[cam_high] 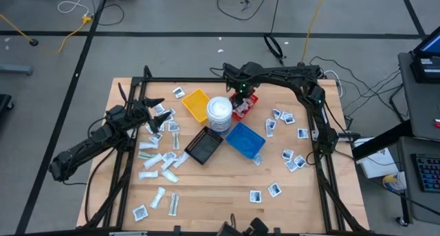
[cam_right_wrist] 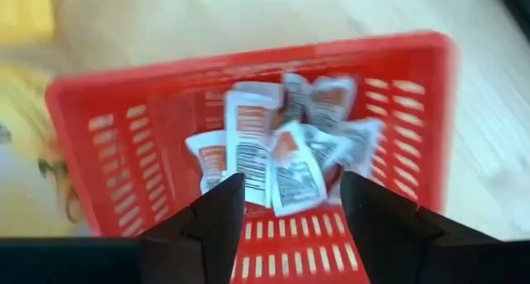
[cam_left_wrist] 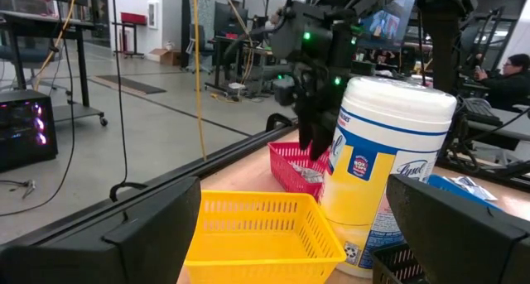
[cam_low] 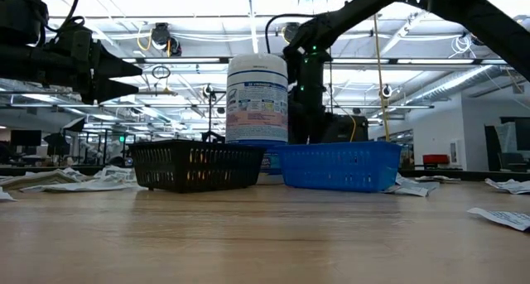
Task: Pick & Place First Aid Supplies
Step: Put the ointment pack into the red bin
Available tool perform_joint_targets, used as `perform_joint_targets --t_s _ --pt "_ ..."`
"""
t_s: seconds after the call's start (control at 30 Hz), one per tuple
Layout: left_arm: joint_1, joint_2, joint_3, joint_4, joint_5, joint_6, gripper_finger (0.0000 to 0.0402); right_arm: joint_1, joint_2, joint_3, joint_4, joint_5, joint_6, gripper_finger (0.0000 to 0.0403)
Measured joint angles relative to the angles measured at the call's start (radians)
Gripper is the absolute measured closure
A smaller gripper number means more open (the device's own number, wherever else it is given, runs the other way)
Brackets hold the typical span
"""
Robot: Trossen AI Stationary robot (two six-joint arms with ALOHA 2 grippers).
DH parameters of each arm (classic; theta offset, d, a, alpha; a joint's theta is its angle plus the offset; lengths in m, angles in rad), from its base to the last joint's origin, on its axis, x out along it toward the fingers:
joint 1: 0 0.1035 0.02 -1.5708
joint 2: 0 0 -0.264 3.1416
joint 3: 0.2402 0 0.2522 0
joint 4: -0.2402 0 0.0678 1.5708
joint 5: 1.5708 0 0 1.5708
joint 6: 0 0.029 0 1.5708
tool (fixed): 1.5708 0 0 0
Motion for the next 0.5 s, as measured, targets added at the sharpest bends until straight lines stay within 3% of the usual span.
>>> perform_joint_targets --t_s 0.5 --pt "0.0 0.0 0.0 0.0 0.0 0.0 0.0009 -0.011 -0.058 0.001 -0.126 0.039 0.5 0.0227"
